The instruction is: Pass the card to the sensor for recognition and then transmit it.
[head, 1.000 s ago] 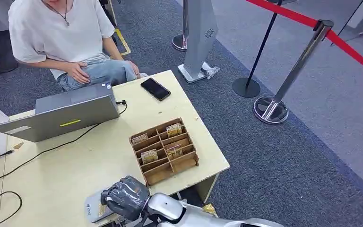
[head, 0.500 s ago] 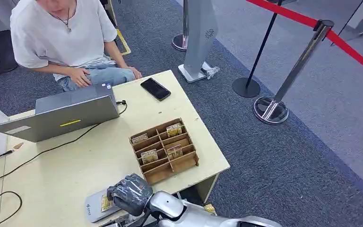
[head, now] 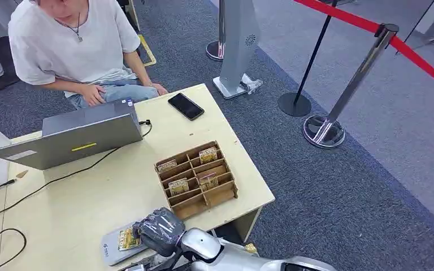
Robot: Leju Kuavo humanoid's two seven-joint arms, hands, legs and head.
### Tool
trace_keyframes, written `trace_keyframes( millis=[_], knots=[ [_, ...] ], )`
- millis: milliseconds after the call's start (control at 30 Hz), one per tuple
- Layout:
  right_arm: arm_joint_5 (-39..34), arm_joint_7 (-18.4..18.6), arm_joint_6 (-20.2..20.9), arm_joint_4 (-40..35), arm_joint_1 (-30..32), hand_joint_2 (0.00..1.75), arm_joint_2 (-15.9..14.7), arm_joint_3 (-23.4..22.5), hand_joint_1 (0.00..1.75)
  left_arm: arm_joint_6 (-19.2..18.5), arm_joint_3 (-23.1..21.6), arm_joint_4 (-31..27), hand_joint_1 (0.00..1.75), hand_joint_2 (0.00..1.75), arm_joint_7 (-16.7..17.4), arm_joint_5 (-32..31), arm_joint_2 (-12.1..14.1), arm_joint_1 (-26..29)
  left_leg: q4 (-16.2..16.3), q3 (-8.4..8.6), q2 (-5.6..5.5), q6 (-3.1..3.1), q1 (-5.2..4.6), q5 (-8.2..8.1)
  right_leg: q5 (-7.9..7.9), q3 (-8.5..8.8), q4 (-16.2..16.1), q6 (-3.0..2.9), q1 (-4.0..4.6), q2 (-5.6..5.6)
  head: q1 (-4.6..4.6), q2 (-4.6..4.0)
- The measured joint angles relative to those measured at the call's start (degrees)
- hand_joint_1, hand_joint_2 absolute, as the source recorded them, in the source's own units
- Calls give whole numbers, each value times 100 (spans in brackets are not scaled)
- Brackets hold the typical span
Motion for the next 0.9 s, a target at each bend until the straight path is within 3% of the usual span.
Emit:
trace_keyframes(
  millis=[900],
  knots=[
    [-18,-138,4,63,-5,175,17,-44,175,4,-4,0,0,0,11,-9,0,0,0,0,0,0,0,0,0,0,0,0,0,0,0,0]
  ],
)
